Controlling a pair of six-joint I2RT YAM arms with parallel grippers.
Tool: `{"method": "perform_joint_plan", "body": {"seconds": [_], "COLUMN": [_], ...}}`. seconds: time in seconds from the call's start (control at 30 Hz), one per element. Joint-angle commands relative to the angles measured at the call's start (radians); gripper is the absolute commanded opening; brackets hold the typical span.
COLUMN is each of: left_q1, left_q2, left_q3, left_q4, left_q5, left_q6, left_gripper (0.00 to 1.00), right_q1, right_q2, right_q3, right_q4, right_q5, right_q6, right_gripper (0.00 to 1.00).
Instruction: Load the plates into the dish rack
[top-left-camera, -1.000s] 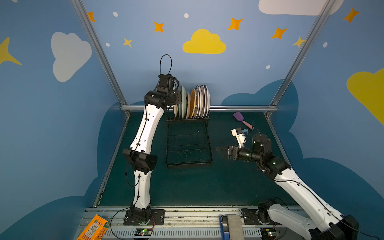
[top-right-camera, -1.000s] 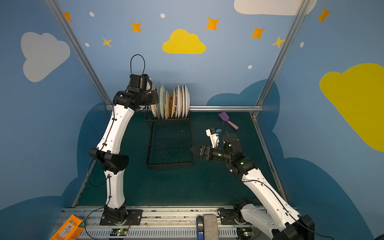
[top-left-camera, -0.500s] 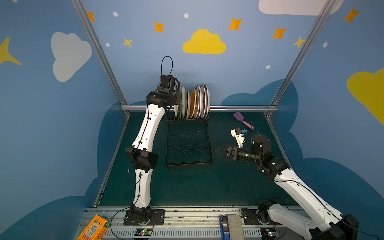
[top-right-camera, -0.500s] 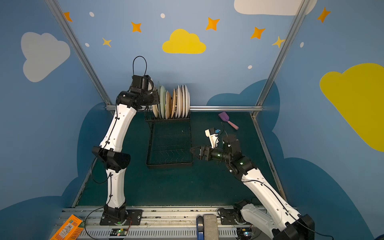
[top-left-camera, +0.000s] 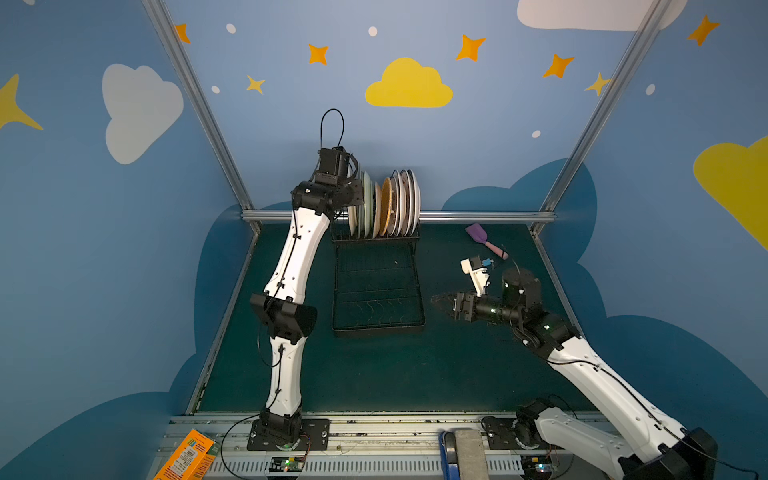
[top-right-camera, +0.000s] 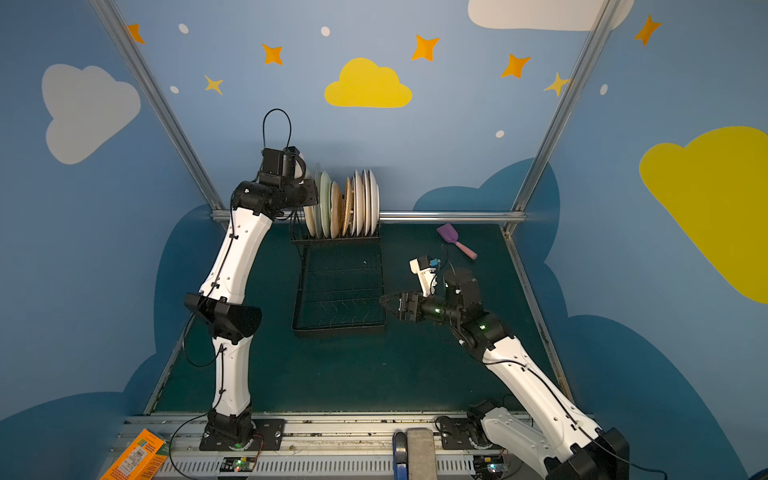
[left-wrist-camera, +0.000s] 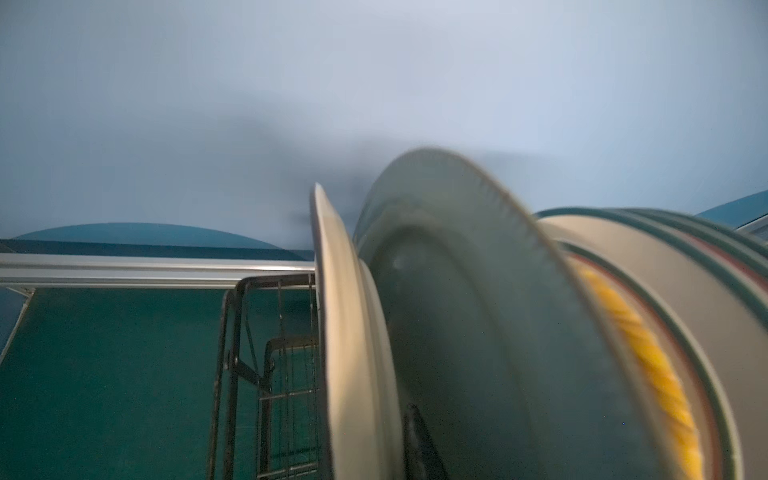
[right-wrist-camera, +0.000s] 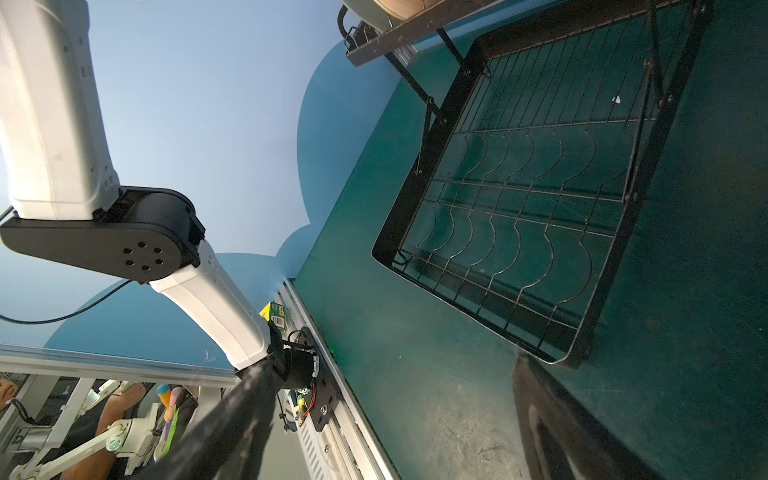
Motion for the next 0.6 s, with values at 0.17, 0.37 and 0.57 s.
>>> {"method": "perform_joint_plan", "body": {"seconds": [0.17, 0.37, 0.57], "left_q1": [0.005, 0.006, 0.008], "left_q2": [-0.055, -0.084, -0.136], "left_q3": [0.028, 0.032, 0.031], "left_q4": [0.049, 0.047, 0.040], "left_q5": [-0.024, -0.028, -0.017], "left_q6": [0.014, 0.012, -0.001], "left_gripper": [0.21, 0.22, 0.22], "right_q1": [0.009, 0.012, 0.013], "right_q2": [-0.010, -0.021, -0.030], "right_q3": [0.021, 0.027, 0.051], "right_q4": [-0.002, -0.010, -0.039], "right_q5": [0.007, 0.008, 0.024], "right_q6": [0.004, 0.001, -0.024], "right_gripper": [0.87, 0.87, 0.87]}}
